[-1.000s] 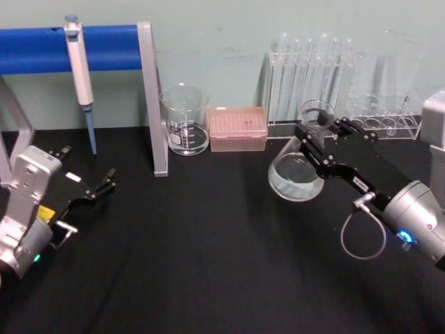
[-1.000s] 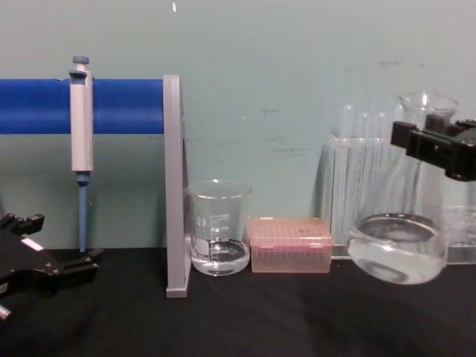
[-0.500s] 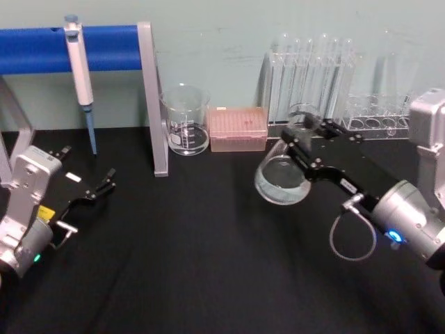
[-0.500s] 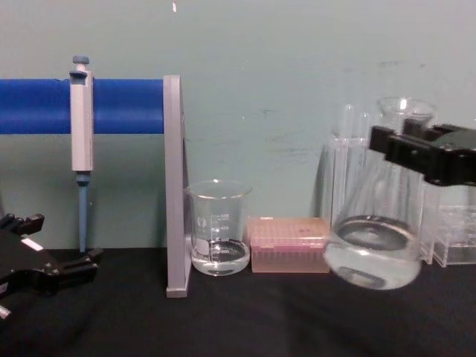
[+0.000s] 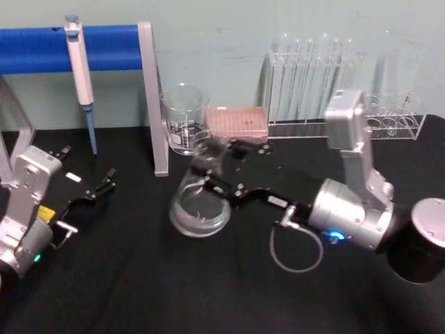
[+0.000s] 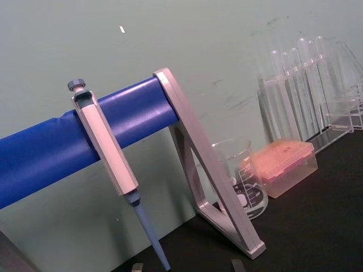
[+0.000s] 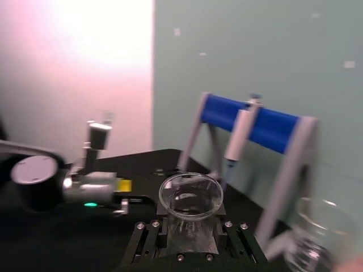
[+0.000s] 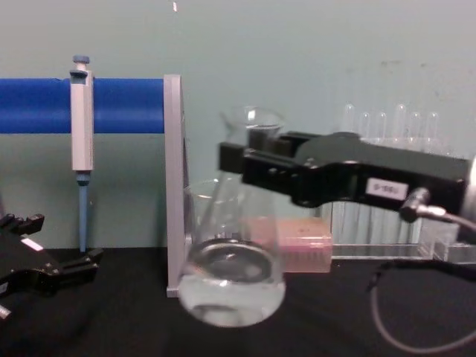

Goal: Grasp the erlenmeyer flask with one hand, shake it three times, then place it back.

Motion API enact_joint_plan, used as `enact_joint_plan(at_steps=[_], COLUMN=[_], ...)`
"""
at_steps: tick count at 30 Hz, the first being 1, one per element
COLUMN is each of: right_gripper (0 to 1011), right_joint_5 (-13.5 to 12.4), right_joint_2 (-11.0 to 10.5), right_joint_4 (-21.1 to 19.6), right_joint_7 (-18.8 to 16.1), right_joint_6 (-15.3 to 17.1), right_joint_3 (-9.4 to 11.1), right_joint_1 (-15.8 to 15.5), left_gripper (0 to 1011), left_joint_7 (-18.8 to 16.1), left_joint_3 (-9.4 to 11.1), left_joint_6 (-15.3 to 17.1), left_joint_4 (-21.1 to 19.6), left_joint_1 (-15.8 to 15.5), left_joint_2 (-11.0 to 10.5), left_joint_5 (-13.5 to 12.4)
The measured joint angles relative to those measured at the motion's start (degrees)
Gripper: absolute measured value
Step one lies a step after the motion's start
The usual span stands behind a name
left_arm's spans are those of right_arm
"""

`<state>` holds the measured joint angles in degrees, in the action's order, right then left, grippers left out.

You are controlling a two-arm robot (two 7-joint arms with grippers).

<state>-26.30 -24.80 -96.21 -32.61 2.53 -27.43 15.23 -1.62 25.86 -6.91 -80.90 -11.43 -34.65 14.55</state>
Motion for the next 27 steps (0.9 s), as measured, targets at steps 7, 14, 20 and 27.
enact_joint_plan(at_steps=[7, 14, 20, 27], right_gripper=[449, 449, 449, 449], right_joint_5=[-1.14, -1.38, 0.21, 2.42], right_joint_2=[0.16, -0.68, -2.25, -3.86], right_joint_4=[1.96, 1.71, -0.68, -4.7], right_joint_7=[-3.57, -2.09, 3.69, 11.91], right_joint_6=[-0.48, -0.86, -1.0, -0.34], right_joint_3=[-3.06, -3.46, -1.47, 3.79], right_joint_1=[2.99, 3.14, 0.96, -4.45], left_gripper=[1001, 1001, 1001, 1001], left_joint_7=[0.0, 0.0, 0.0, 0.0], left_joint_3=[0.0, 0.0, 0.0, 0.0], left_joint_6=[0.0, 0.0, 0.0, 0.0], left_joint_4=[0.0, 0.0, 0.0, 0.0], left_joint_1=[0.0, 0.0, 0.0, 0.0], left_joint_2=[0.0, 0.0, 0.0, 0.0], left_joint_5=[0.0, 0.0, 0.0, 0.0])
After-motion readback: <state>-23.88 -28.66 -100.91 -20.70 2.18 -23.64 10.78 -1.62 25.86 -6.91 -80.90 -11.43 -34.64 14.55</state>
